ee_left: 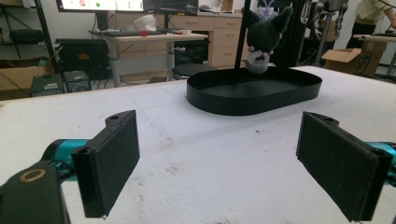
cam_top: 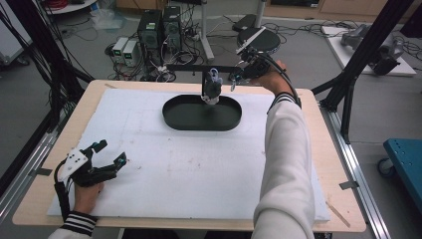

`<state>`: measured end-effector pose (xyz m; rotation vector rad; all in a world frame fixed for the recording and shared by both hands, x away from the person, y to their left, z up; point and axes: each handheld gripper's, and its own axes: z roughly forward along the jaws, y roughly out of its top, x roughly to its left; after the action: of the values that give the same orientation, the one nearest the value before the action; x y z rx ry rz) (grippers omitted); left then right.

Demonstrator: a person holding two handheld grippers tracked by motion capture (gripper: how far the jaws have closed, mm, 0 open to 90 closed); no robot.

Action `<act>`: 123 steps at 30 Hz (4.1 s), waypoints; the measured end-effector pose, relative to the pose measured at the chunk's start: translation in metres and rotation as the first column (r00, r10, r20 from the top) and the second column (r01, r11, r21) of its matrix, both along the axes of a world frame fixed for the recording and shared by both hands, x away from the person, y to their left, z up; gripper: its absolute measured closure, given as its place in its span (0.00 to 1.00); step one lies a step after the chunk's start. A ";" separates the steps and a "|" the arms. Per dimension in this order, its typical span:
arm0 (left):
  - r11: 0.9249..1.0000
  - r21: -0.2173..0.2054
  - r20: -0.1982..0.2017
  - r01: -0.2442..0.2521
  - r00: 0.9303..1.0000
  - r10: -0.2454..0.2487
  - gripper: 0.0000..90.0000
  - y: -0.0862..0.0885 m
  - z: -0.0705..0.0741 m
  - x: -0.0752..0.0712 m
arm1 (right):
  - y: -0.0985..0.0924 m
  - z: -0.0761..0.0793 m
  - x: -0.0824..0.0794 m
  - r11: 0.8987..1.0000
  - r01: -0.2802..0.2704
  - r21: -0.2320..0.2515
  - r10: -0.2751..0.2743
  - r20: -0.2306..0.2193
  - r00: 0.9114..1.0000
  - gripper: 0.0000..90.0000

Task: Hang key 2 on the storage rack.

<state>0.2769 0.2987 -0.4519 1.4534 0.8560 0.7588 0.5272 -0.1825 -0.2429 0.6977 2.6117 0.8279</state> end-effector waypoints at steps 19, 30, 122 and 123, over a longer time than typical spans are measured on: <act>1.000 0.001 0.001 -0.001 1.000 0.001 0.15 0.000 0.000 0.000 | 0.001 -0.004 0.006 1.000 0.028 0.000 -0.028 0.019 0.999 0.99; 1.000 0.000 0.000 -0.001 1.000 0.001 0.15 0.000 0.000 0.000 | 0.000 -0.006 0.010 0.999 0.044 0.006 -0.044 0.038 0.998 0.98; 1.000 0.011 0.003 -0.002 1.000 0.002 0.15 -0.001 0.000 -0.001 | -0.111 -0.186 -0.245 0.746 0.126 0.654 -0.419 0.313 0.852 0.01; 1.000 0.015 0.005 -0.001 1.000 0.001 0.15 -0.001 0.000 -0.001 | -0.110 -0.188 -0.245 0.739 0.126 0.662 -0.424 0.312 0.850 0.01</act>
<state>0.2759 0.2977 -0.4519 1.4635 0.8492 0.7707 0.2823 -0.2929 -0.4312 0.9085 1.7333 1.5617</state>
